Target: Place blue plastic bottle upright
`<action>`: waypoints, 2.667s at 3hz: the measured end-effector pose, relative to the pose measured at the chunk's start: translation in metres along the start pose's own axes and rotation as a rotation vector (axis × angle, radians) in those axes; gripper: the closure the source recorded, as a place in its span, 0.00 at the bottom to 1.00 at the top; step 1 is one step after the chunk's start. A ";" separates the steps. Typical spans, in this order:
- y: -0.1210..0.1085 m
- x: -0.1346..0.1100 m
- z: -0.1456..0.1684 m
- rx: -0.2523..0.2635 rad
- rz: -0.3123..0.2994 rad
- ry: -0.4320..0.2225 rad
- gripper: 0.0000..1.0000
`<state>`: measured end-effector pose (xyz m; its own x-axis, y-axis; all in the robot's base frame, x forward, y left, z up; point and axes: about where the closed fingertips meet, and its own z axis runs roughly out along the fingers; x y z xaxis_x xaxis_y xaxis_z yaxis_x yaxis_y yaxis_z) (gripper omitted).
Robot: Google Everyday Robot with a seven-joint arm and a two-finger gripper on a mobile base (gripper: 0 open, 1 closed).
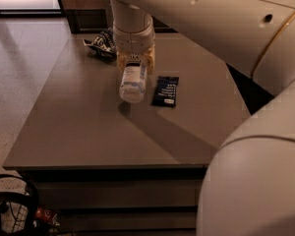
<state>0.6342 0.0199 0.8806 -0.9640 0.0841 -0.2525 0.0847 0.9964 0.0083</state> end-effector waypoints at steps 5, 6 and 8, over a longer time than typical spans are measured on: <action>-0.043 -0.059 -0.102 -0.333 -0.431 -0.616 1.00; -0.028 -0.068 -0.101 -0.438 -0.476 -0.694 1.00; -0.011 -0.077 -0.102 -0.600 -0.601 -0.799 1.00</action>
Offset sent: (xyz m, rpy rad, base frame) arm -0.0128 -0.0622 0.1111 0.0324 -0.4190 0.1855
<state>0.6817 0.0040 0.9983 -0.3570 -0.2230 -0.9071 -0.6702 0.7376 0.0824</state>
